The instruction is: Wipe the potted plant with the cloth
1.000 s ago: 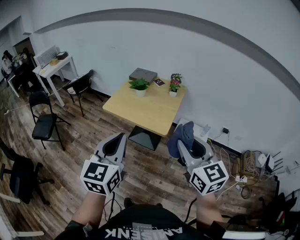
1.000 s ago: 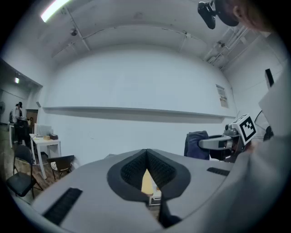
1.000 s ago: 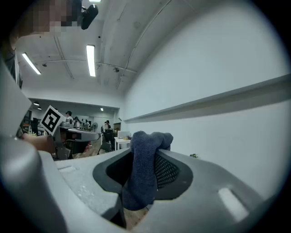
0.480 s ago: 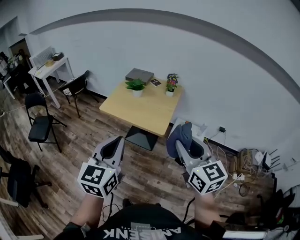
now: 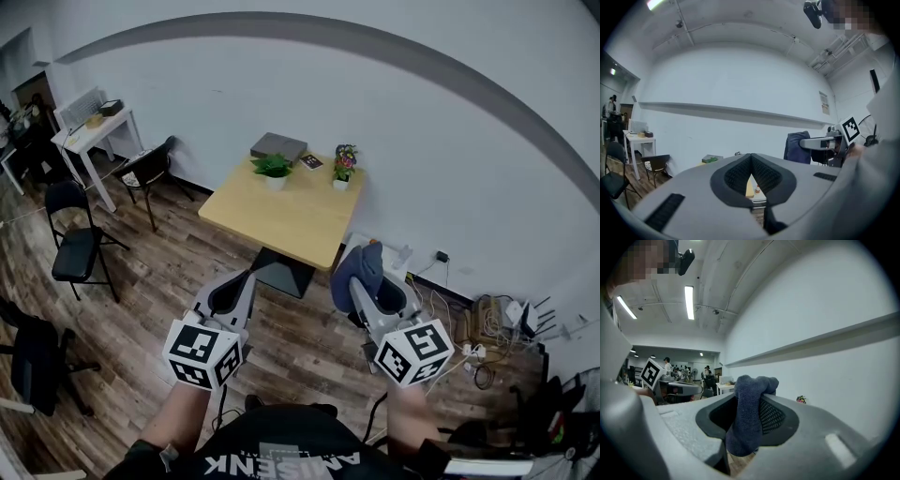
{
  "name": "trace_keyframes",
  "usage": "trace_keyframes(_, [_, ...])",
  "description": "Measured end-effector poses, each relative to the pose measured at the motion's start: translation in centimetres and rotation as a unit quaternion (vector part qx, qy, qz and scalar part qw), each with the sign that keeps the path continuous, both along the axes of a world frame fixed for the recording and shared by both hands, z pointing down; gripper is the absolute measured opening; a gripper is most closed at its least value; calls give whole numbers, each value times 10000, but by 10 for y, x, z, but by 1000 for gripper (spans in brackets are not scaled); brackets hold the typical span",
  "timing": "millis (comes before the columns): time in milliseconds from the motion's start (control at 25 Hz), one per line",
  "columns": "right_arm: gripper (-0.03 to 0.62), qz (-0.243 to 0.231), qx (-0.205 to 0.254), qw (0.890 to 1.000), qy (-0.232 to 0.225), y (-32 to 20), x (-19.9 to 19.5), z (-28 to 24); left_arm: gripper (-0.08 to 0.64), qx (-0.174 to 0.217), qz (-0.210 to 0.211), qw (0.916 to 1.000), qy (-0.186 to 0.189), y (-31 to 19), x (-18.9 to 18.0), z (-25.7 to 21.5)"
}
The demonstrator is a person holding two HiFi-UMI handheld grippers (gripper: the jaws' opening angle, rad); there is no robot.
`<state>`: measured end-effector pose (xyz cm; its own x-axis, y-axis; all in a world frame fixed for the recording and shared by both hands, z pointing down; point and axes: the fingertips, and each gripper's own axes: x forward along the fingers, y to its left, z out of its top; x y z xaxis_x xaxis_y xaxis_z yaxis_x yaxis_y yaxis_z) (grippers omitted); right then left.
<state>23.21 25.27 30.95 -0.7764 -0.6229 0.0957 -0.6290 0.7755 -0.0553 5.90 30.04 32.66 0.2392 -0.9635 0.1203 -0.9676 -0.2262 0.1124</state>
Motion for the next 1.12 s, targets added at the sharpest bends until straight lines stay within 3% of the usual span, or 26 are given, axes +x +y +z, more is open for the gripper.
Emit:
trace_keyframes(160, [130,-68,-20,9999,-80,5,-24,2,2,-143,-13,9996,-257,9,-21,13])
trace_keyframes(400, [130,27,-84,10000,-40,12,-56,12,2,-36,-1,9998,189,12,-64,18])
trace_keyframes(600, [130,-8,-112,9999,78,4,-76,19,2,-158,-79,9997,175,5,-87,31])
trace_keyframes(1120, [130,-421,-63,9987,-271,-103,-125,16,2,-80,-562,9984,69,-74,-134,27])
